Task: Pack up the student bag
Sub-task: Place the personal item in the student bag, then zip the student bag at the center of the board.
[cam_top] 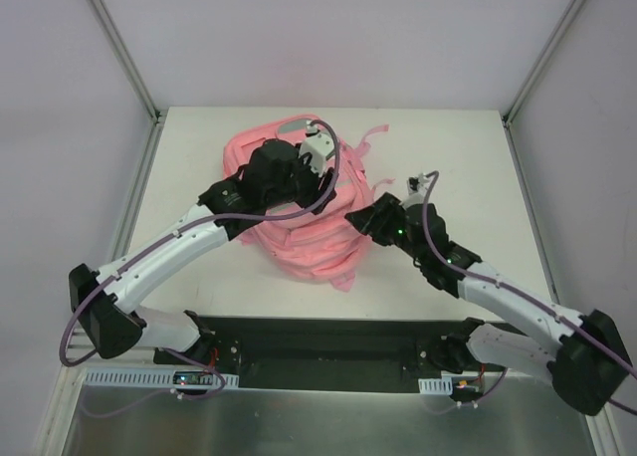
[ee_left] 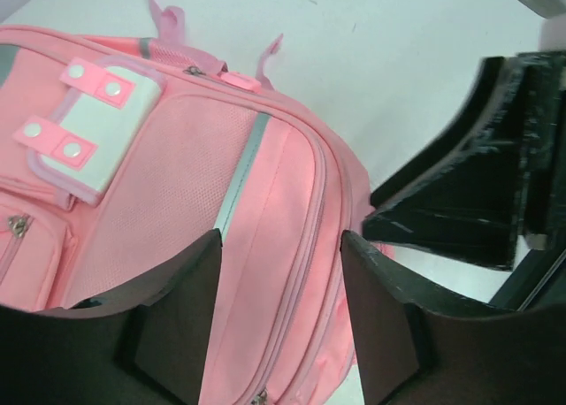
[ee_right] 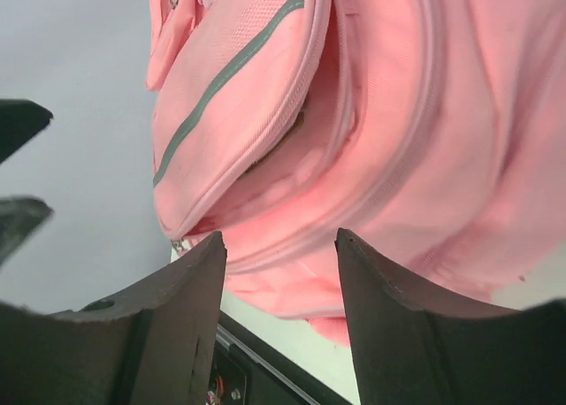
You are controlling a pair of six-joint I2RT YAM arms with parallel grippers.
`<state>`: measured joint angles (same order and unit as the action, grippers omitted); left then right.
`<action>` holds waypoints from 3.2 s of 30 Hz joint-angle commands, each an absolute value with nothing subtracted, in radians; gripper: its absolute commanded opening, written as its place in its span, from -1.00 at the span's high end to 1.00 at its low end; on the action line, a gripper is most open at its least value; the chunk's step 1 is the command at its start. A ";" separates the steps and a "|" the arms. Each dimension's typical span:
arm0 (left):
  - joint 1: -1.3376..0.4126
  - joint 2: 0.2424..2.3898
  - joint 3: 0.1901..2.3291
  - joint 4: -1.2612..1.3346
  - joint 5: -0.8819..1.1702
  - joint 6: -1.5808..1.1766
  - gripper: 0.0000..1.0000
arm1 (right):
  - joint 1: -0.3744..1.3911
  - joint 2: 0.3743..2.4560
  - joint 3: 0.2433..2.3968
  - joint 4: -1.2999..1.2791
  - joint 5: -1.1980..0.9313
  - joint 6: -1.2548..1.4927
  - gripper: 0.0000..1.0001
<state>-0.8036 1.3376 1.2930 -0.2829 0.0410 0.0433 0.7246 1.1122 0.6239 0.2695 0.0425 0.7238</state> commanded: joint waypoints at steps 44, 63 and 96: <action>-0.385 1.161 0.864 -0.181 0.184 -0.546 0.90 | 1.112 1.393 1.131 -0.182 0.334 0.383 -0.27; -0.379 1.166 0.879 -0.173 0.213 -0.552 1.00 | 1.195 1.572 1.233 -0.172 0.476 0.321 -0.10; -0.368 1.105 0.859 -0.173 0.235 -0.517 1.00 | 1.175 1.527 1.223 -0.379 0.713 0.292 0.99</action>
<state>-0.3775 1.1618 0.8680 -0.2184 0.1993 -0.5610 1.2434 1.6592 1.2896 -0.3527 0.6422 0.3408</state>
